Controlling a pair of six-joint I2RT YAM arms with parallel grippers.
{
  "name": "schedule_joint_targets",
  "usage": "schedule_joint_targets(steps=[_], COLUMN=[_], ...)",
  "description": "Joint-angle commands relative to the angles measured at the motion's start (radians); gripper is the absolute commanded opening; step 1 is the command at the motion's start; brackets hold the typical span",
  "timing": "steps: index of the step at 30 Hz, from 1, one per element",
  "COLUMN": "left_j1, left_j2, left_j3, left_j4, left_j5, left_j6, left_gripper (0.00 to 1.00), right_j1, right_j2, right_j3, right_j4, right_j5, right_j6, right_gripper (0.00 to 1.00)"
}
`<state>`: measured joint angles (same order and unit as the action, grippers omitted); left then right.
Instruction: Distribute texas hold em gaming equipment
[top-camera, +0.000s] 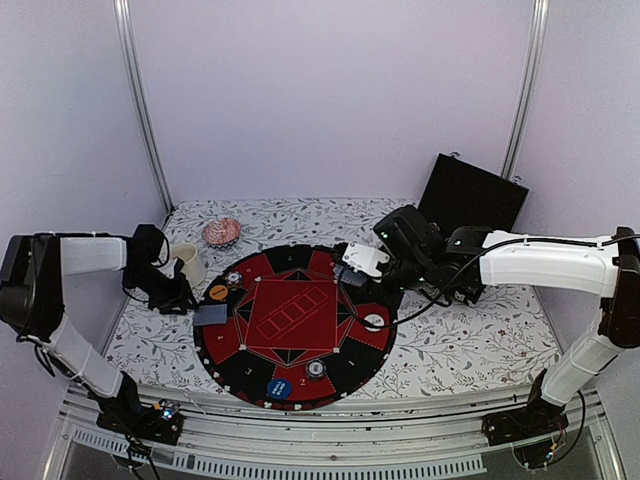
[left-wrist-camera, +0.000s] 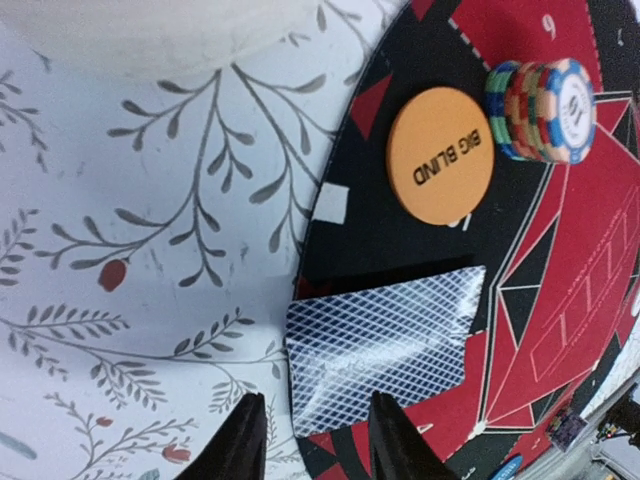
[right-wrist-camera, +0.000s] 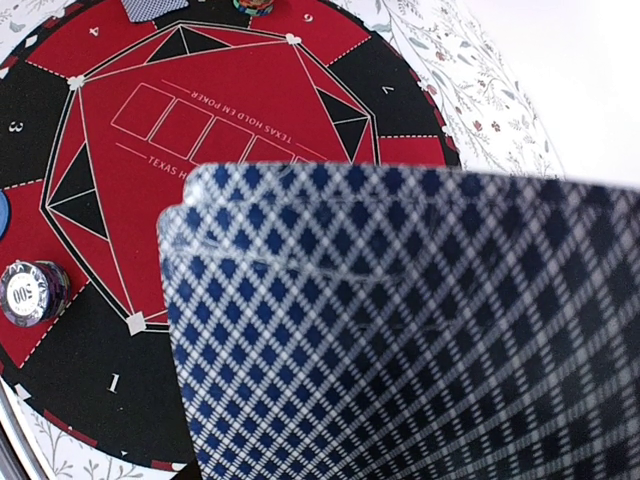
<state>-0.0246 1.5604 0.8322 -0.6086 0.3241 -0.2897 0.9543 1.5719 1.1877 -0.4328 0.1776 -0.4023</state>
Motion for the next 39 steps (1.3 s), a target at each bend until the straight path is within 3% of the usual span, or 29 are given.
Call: schedule_joint_targets(steps=[1, 6, 10, 13, 19, 24, 28, 34, 39], left_j1=[0.011, -0.048, -0.326, -0.472, -0.642, -0.714, -0.729, -0.73, -0.729], left_j2=[-0.122, -0.324, -0.456, -0.45, -0.337, -0.296, -0.324, -0.315, -0.279], left_j3=[0.047, 0.084, 0.101, 0.074, 0.053, 0.03, -0.002, -0.008, 0.001], left_j4=[-0.05, -0.037, 0.104, 0.275, 0.557, 0.744, 0.767, 0.713, 0.76], left_j5=[-0.069, -0.07, -0.002, 0.097, 0.203, 0.265, 0.212, 0.04, 0.072], left_j6=[-0.021, -0.043, -0.062, -0.127, -0.17, -0.165, -0.112, -0.087, -0.111], left_gripper=[0.38, 0.37, 0.5, 0.58, 0.73, 0.87, 0.91, 0.87, 0.86], right_j1=[-0.005, 0.007, 0.058, 0.086, 0.124, 0.128, 0.129, 0.129, 0.129], right_j2=[-0.027, -0.009, 0.006, 0.022, 0.06, 0.098, 0.128, 0.163, 0.179], right_j3=[0.015, 0.065, 0.084, 0.107, 0.159, 0.216, 0.249, 0.294, 0.307], right_j4=[-0.014, -0.046, -0.028, -0.005, 0.012, -0.023, -0.057, -0.105, -0.112], right_j5=[-0.003, 0.01, 0.017, 0.0, -0.03, -0.084, -0.096, -0.118, -0.116], right_j6=[0.003, 0.002, -0.018, -0.03, -0.044, -0.018, 0.016, 0.054, 0.062], right_gripper=[0.43, 0.43, 0.43, 0.43, 0.43, 0.43, 0.43, 0.43, 0.43])
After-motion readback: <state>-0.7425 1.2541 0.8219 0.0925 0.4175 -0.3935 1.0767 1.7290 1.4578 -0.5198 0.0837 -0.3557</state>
